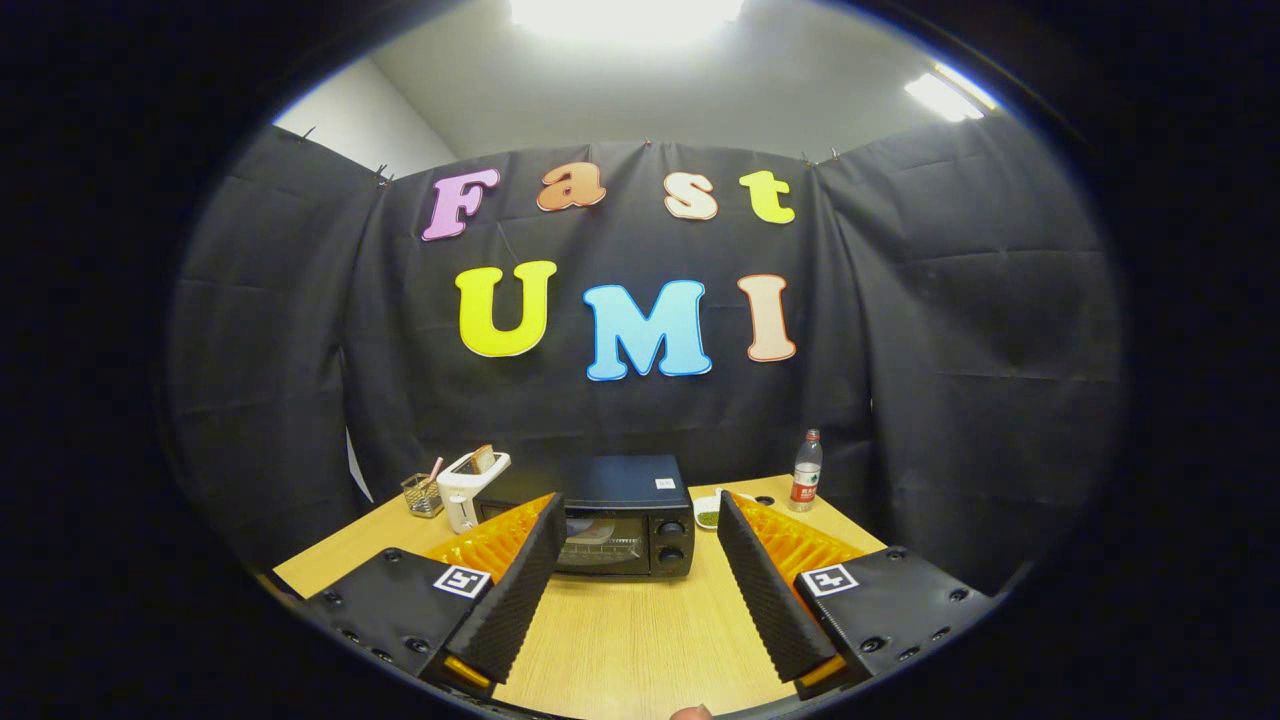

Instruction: Open the toaster oven, put the food inside, and close the toaster oven door.

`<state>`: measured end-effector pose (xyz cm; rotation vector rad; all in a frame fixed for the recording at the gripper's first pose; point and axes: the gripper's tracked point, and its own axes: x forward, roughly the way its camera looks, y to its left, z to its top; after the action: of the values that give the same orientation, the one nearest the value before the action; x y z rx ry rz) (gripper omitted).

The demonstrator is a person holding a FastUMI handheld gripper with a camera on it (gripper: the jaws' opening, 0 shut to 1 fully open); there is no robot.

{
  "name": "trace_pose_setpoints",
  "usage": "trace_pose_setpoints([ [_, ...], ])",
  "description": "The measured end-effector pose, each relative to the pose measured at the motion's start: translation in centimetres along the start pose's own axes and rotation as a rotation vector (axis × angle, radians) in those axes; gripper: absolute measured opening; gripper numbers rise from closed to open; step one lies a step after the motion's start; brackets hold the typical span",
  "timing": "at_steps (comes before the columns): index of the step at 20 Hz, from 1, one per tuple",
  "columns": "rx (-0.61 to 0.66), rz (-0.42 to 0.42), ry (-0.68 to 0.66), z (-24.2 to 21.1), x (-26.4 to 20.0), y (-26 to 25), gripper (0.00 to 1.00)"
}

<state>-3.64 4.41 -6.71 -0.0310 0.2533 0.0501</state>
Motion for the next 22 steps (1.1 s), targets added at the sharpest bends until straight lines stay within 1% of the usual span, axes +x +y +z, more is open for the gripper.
trace_pose_setpoints([
  [4,-0.007,0.018,-0.046,1.3,-0.2,1.3,0.97],
  [6,-0.004,0.019,-0.038,1.2,-0.2,1.4,0.97],
  [10,0.026,-0.008,-0.065,2.4,-0.3,0.2,0.97],
  [13,0.041,-0.023,-0.060,2.2,-0.3,-0.7,0.97],
  [22,0.051,-0.041,-0.088,3.6,-0.6,-1.9,0.97],
])
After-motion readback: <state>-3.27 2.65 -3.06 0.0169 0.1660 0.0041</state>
